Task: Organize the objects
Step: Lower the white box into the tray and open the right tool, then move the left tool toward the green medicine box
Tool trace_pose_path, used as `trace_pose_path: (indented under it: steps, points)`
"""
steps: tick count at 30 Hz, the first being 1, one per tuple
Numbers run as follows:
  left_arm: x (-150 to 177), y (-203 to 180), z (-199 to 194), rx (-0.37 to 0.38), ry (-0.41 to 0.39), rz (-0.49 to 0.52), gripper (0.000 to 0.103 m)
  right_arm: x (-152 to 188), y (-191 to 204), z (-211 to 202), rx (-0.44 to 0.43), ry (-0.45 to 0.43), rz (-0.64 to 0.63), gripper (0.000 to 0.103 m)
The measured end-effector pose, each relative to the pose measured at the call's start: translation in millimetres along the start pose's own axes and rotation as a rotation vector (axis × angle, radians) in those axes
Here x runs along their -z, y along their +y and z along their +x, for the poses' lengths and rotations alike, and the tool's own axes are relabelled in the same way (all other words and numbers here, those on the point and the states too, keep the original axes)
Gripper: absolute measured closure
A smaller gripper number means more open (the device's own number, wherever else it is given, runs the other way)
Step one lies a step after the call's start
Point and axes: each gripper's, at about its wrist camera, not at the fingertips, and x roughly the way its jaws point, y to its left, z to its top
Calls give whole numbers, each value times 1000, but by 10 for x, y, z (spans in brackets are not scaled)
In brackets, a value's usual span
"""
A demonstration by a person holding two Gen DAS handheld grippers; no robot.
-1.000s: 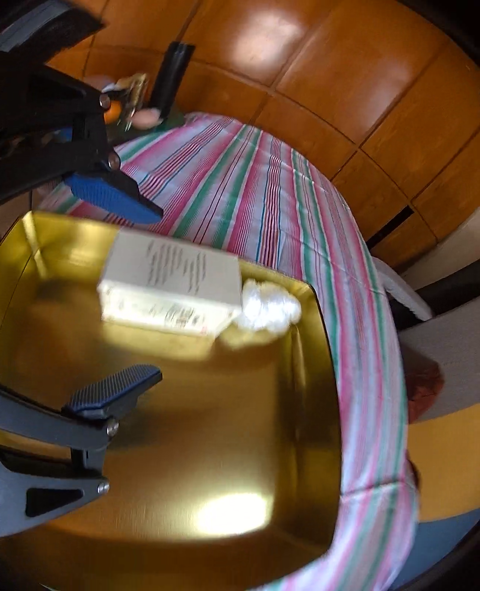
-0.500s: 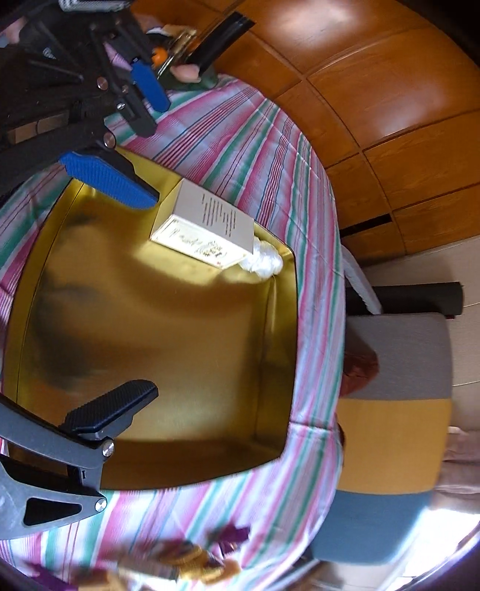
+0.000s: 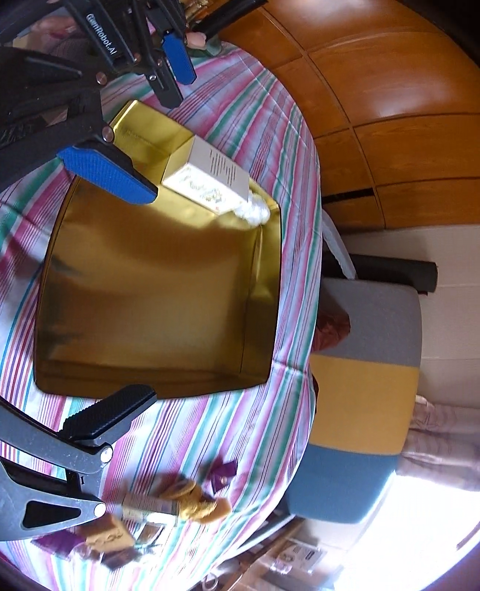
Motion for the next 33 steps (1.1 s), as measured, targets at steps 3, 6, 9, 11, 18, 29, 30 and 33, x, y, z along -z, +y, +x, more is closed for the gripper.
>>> trace_pose_path:
  steps: [3,6,9,11,18,29,30,33]
  points:
    - [-16,-82,0,6,-3,21,60,28,-125,-34,21,-5,19,4]
    - [-30,-173,-10,-2,-13,52,60,51,-277,-72,43,-13,45,2]
    - [-43,-256,-40,-8,-29,80,60,73,-437,-114,71,-19,66,2]
    - [-48,-310,-60,-10,-36,99,60,91,-561,-145,91,-21,86,2]
    - [-64,-472,-89,-3,-45,147,60,158,-1010,-273,161,-33,155,1]
    - [-92,-721,-61,22,-37,206,60,261,-1873,-540,298,-63,294,0]
    - [-96,-750,-53,29,-34,212,60,281,-1975,-567,311,-64,315,0]
    - [-102,-864,-39,44,-31,238,60,348,-2285,-637,352,-73,384,0]
